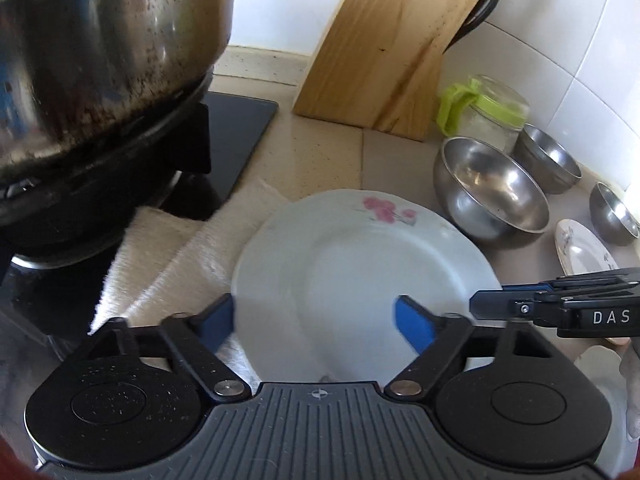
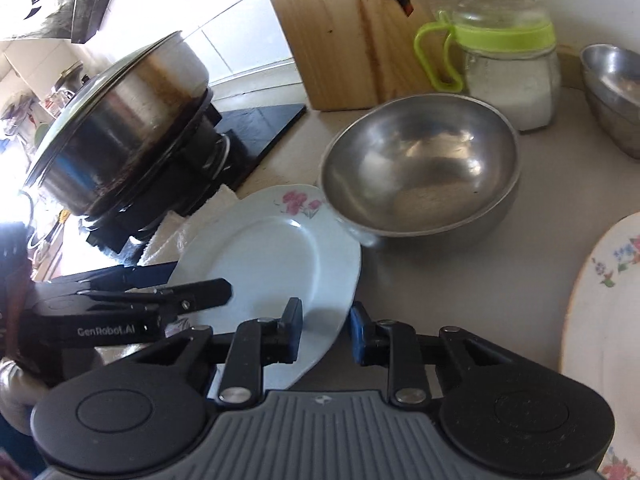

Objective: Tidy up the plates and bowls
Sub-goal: 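Lift the held plate with the left gripper toward the plate beside the towel, then lower the plate onto the other pink-flowered plate and open the left gripper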

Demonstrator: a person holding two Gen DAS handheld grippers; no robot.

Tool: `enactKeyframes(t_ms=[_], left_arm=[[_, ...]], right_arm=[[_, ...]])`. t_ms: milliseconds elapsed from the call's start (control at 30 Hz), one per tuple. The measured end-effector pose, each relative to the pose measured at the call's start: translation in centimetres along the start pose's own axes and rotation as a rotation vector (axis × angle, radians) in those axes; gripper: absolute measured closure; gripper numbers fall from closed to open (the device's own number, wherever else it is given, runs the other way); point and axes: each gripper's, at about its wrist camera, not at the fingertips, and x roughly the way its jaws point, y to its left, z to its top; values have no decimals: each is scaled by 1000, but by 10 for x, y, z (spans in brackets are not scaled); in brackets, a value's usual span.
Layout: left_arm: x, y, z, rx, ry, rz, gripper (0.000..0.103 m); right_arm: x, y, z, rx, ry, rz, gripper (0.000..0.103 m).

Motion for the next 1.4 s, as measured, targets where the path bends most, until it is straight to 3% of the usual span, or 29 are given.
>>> enactKeyframes(t_ms=[100,400,667,867,1000,1067,1167,1233,1300,1400], left_arm=[[-6,1,-3,1,4,9,33],[-23,-3,-19,-33,1,-7,35],[-29,-16,-35,-30,33,-35,35],[-26,-21,-41,11,54,-50,31],[-20,-21,-45,48,33,-72,13],[-16,-25,-41,47,24,-70,13],[-15,-33,-37,48,25,-19,18],[-18,-31,-37,42,22,-1,29],[-21,-26,-37,17,21,-8,34],[-27,-25,-35,-3,9,-9,35]], right_arm=[[-4,0,-3,7,2,-4,73],[-29,7,-18,26,-25,10,73],[-42,3,-38,46,4,-16,73],[-38,0,-37,35,18,-32,72],[-34,1,-37,-22,8,-34,70],[-31,1,-36,-20,-3,-25,67],[-31,6,-36,-30,2,-48,67],[-33,5,-36,-22,3,-44,69],[-36,3,-36,-1,-1,-30,70],[-41,4,-36,6,-22,-20,71]])
